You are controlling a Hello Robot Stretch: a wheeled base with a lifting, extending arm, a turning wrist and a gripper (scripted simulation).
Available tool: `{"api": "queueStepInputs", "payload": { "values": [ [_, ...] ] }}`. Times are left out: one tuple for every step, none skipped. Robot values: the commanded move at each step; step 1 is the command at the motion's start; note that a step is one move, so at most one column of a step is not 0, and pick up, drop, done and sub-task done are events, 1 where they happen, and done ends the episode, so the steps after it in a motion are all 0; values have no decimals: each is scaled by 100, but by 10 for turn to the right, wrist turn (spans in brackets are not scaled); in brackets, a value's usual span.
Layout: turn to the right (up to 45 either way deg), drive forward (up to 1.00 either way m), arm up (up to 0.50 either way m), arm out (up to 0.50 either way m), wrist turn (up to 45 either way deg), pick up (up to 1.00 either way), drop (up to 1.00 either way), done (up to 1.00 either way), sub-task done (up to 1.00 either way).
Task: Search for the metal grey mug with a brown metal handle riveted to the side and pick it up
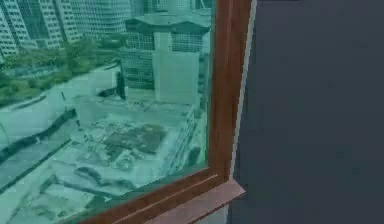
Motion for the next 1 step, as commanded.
{"api": "queueStepInputs", "payload": {
  "values": [
    [450, 0, 0, 0, 0, 0, 0, 0, 0]
  ]
}}
